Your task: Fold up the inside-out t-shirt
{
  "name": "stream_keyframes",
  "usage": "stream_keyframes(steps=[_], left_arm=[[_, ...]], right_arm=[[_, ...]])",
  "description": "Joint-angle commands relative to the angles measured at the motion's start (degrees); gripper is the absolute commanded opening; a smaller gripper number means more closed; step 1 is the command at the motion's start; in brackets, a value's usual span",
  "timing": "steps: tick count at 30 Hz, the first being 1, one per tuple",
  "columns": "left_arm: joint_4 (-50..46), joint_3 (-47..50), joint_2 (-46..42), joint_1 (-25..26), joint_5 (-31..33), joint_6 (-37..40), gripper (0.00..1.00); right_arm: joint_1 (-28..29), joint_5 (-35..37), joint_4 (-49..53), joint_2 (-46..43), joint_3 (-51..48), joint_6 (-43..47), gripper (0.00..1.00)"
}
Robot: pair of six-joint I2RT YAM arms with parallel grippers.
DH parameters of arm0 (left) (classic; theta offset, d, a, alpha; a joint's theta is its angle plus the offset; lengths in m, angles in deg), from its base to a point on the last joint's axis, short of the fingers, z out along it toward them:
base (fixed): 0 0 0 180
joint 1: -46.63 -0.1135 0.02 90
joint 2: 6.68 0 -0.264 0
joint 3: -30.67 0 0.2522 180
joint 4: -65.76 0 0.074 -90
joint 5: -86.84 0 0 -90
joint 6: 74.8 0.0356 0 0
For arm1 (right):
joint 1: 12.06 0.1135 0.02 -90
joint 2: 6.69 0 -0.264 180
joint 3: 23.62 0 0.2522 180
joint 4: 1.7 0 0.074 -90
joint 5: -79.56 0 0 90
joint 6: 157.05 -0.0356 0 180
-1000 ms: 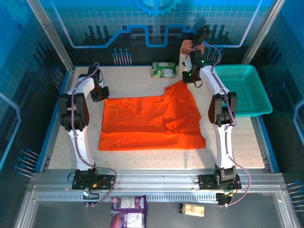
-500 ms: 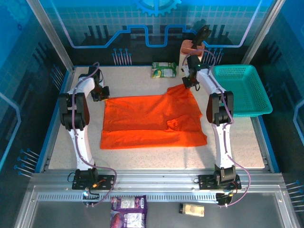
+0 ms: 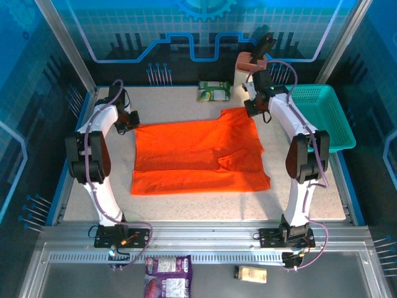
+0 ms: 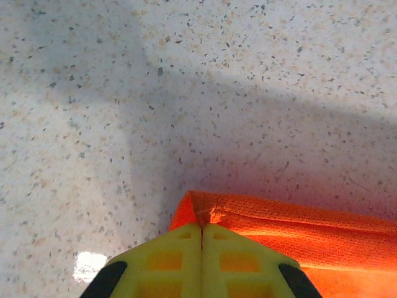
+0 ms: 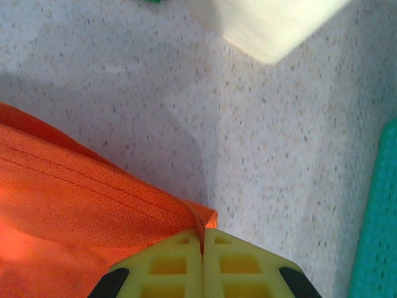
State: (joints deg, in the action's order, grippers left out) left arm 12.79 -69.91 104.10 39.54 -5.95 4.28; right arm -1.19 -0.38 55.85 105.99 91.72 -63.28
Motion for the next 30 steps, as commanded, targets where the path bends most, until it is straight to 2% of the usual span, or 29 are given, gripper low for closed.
stream_keyframes(steps=[1,14,20,28,30], left_arm=[[3.0,5.2,-5.1,-0.8,0.4,-3.0,0.00],[15.9,30.2,-22.6,-0.8,-1.9,-11.5,0.00],[18.1,38.2,-28.9,-0.8,-2.4,-13.6,0.00],[19.5,45.1,-31.4,-0.8,-3.5,-15.3,0.02],[19.9,46.6,-32.3,-0.8,-3.4,-15.7,0.05]], right_arm=[[0.3,0.2,-0.7,-4.8,-6.5,-2.7,0.00],[0.2,-1.6,-3.1,-20.4,-30.1,-11.8,0.00],[0.4,-3.0,-4.4,-25.2,-38.8,-16.1,0.00],[1.0,-4.1,-6.3,-29.1,-47.2,-19.8,0.03],[1.5,-3.9,-6.8,-29.5,-48.5,-20.5,0.05]])
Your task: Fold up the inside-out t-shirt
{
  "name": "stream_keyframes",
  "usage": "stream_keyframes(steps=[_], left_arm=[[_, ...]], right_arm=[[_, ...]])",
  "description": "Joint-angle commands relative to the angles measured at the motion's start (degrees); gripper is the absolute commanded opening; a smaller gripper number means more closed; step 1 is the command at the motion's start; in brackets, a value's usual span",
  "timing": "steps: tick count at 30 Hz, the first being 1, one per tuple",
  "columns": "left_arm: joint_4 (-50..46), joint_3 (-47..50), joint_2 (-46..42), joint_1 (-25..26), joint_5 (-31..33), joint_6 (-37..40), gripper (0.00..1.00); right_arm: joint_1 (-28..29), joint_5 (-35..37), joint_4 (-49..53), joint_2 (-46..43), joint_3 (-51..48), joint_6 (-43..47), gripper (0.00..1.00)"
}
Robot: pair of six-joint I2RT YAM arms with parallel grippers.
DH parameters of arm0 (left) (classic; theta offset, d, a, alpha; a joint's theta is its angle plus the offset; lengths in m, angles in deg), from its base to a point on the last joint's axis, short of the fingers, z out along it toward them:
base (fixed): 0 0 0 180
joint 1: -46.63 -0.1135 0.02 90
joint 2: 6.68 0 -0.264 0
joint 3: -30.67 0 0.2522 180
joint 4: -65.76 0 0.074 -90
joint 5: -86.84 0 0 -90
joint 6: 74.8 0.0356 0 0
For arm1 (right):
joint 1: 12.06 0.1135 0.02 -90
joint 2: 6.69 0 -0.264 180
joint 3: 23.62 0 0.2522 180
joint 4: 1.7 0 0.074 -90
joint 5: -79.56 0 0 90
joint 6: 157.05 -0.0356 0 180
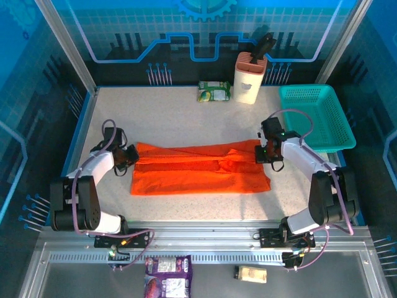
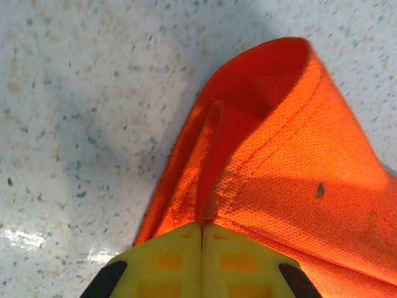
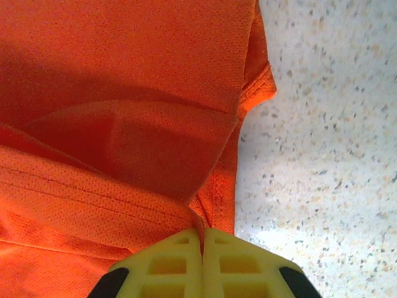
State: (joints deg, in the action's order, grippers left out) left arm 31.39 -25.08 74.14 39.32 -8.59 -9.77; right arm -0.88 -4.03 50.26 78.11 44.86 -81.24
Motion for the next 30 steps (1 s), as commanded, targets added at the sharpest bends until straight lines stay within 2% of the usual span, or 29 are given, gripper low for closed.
stream_keyframes(steps=[1,5,7,8,10,15,18,21,26,30], left_arm=[[1.2,2.2,-2.7,-0.6,-0.6,-1.9,0.09],[0.0,3.1,-4.9,-0.6,-0.7,-2.4,0.14],[-1.0,3.3,-7.2,-0.6,-0.4,-2.7,0.21],[-1.7,3.3,-8.2,-0.6,0.0,-2.8,0.25],[-3.0,3.1,-10.3,-0.6,0.7,-2.8,0.28],[-6.3,0.3,-11.3,-0.6,1.1,-1.6,0.32],[-7.9,-2.1,-9.2,-0.6,-0.3,-0.5,0.32],[-9.7,-4.2,-5.4,-0.6,-1.2,0.3,0.32],[-10.2,-5.0,0.2,-0.6,-1.8,1.2,0.32],[-9.2,-6.0,4.5,-0.6,-3.2,1.8,0.32]], right_arm=[[1.3,-0.4,-1.3,-2.0,-2.1,-2.9,0.07],[2.2,1.3,0.3,-2.8,-2.9,-3.7,0.16],[2.7,3.2,1.6,-3.9,-2.9,-4.2,0.26],[2.8,3.7,2.2,-4.3,-2.7,-4.3,0.27],[3.0,4.4,3.3,-5.6,-2.0,-4.7,0.32],[4.7,2.5,4.1,-6.6,1.1,-4.8,0.35],[6.0,-3.9,3.3,-4.3,4.5,-2.8,0.38],[8.6,-7.2,4.1,0.2,8.7,-1.7,0.39],[14.2,-5.7,5.9,6.3,14.2,-0.8,0.39],[16.4,-5.5,6.1,8.4,15.8,-1.4,0.39]])
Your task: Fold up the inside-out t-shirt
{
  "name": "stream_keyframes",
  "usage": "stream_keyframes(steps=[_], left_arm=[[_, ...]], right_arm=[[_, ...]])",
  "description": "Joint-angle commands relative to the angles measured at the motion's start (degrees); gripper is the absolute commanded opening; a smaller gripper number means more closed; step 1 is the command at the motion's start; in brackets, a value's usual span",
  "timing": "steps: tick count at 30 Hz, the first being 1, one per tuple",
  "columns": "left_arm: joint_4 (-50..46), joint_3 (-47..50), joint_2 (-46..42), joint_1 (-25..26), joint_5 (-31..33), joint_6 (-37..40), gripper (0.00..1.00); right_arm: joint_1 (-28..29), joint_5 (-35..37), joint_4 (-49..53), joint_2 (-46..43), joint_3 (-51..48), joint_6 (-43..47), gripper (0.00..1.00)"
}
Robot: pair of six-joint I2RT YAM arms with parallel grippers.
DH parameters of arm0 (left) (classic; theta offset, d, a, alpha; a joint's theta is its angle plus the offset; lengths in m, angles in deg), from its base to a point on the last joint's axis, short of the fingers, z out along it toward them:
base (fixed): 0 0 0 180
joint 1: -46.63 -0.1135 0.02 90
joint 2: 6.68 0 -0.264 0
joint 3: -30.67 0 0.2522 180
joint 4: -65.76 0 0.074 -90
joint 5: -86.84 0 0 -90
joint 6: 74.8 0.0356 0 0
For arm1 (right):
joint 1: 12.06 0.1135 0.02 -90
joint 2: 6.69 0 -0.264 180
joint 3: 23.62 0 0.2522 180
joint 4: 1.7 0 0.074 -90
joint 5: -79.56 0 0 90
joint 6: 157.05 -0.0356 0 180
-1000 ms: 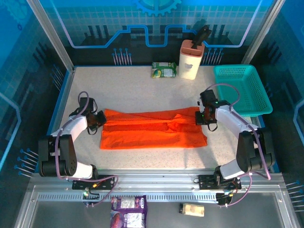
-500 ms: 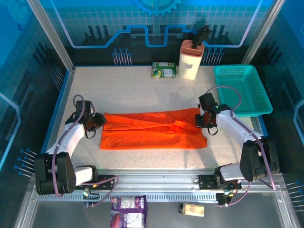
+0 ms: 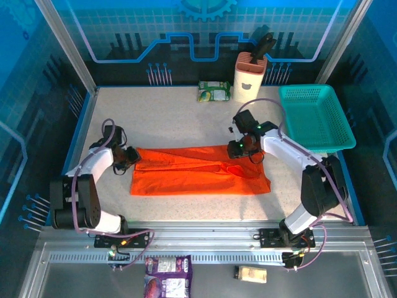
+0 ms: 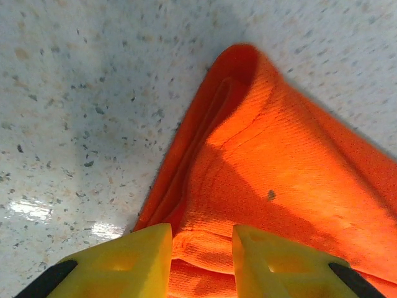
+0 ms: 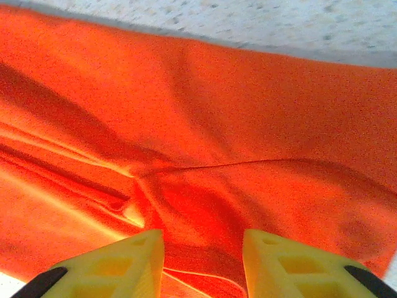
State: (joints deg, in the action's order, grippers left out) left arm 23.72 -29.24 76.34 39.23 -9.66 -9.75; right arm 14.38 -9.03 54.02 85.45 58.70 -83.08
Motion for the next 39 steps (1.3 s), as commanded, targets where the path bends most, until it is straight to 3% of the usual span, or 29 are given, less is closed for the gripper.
stream_keyframes(steps=[1,5,15,27,39], left_arm=[[-1.6,-2.3,3.3,-0.5,-2.3,2.0,0.32],[-1.9,-4.2,6.3,-0.5,-2.3,2.9,0.29],[-1.4,-4.5,4.6,-0.5,-4.3,3.8,0.00],[-1.7,6.3,-10.0,-0.5,1.5,-4.1,0.00],[-0.7,7.5,-6.0,-1.2,3.7,-6.7,0.02]], right_arm=[[1.4,-0.6,2.4,1.2,2.2,0.3,0.39],[2.3,-0.3,2.7,1.3,2.2,-0.1,0.39],[2.6,0.5,3.2,0.5,1.4,-0.8,0.39],[2.7,0.5,3.5,1.4,1.8,-0.6,0.38],[2.8,-0.7,3.4,2.2,1.9,-0.7,0.38]])
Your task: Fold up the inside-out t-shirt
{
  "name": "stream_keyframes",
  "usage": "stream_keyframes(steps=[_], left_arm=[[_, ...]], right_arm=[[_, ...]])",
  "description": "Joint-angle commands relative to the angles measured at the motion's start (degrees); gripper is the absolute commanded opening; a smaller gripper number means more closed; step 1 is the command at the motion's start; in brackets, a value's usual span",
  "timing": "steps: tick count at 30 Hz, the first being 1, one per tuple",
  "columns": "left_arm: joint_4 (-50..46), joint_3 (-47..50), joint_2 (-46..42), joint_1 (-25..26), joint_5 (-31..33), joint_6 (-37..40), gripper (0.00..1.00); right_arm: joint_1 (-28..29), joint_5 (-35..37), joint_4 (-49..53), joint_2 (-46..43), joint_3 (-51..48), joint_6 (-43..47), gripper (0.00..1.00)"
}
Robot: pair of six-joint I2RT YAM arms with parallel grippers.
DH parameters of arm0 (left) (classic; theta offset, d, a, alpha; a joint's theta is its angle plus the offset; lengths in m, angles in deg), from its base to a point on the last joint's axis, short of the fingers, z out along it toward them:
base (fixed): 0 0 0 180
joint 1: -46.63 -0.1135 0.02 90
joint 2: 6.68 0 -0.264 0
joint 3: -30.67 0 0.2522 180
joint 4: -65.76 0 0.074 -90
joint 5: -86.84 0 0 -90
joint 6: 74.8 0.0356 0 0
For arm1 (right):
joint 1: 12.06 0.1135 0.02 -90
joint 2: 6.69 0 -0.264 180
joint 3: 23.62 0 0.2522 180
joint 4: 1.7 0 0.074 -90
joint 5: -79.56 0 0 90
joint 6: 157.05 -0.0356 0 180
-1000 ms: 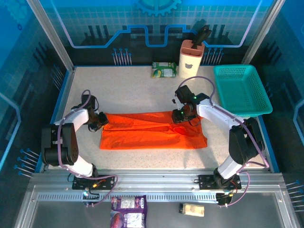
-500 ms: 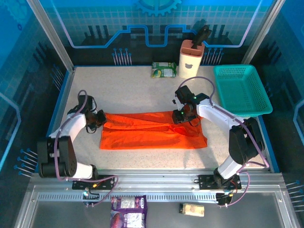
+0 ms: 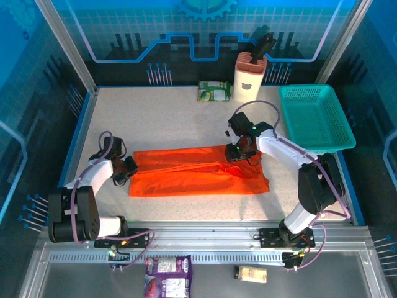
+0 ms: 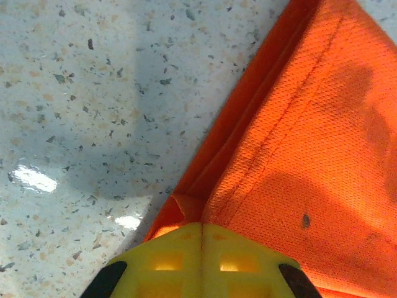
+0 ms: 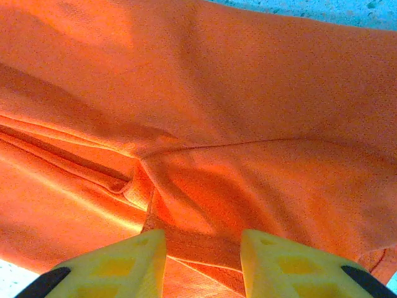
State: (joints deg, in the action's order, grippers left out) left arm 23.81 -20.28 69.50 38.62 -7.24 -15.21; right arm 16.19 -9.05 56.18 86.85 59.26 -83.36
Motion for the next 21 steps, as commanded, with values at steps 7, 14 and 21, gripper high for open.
stream_keyframes(steps=[7,14,21], left_arm=[[-3.5,-5.5,-3.3,-0.5,0.5,-0.8,0.21],[-7.1,-6.7,-2.6,-0.5,-0.6,-0.7,0.29],[-5.7,-3.1,0.2,-0.5,-4.2,-5.4,0.33]], right_arm=[[1.1,-10.9,-1.1,2.5,2.0,-1.1,0.38],[1.5,-12.6,-1.3,5.3,1.6,-3.0,0.37],[1.9,-8.1,1.9,3.6,0.6,-3.2,0.44]])
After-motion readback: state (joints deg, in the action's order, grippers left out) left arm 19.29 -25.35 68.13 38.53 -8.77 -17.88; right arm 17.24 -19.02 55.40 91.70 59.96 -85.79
